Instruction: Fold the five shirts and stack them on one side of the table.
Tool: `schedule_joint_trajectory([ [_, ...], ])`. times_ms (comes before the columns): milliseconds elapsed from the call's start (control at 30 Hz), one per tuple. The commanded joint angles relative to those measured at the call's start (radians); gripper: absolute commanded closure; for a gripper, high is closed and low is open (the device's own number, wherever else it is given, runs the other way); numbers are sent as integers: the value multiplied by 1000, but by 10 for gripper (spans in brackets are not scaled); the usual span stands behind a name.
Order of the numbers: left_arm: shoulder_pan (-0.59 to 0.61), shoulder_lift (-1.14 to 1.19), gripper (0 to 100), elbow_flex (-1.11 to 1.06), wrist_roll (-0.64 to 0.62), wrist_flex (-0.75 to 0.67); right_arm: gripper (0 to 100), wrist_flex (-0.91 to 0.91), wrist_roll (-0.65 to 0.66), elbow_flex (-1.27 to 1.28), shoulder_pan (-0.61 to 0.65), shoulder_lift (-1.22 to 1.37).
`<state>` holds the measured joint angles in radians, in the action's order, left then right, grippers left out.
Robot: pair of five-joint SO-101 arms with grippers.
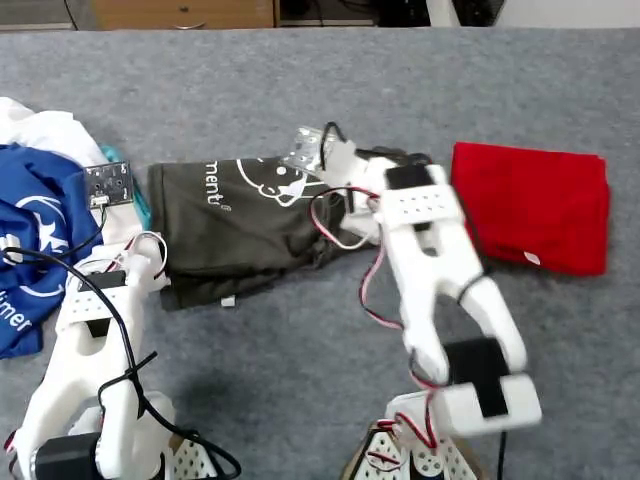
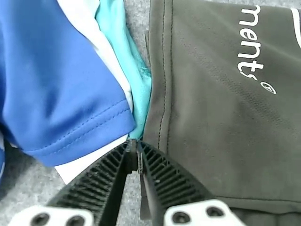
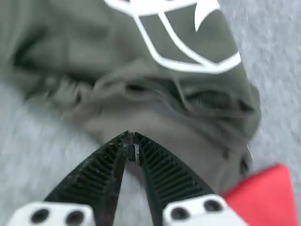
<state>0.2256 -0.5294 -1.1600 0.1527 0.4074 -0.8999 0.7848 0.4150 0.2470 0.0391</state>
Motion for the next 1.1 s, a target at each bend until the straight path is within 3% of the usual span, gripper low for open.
schedule_joint_trajectory([
  [0, -6, -5, 981, 6, 8, -12, 995, 126, -66, -82, 36, 148],
  [200, -5, -5, 981, 6, 8, -14, 995, 71, -89, -344, 35, 338],
  [433, -5, -5, 981, 8, 6, -14, 995, -400, -44, -731, 16, 321],
  [533, -5, -5, 981, 9, 6, -14, 995, -516, -44, -900, 16, 321],
  [933, -5, -5, 981, 8, 8, -14, 996, -433, -51, -947, 38, 742],
  [1067, -5, -5, 981, 8, 8, -14, 996, -503, -51, -1035, 30, 777],
])
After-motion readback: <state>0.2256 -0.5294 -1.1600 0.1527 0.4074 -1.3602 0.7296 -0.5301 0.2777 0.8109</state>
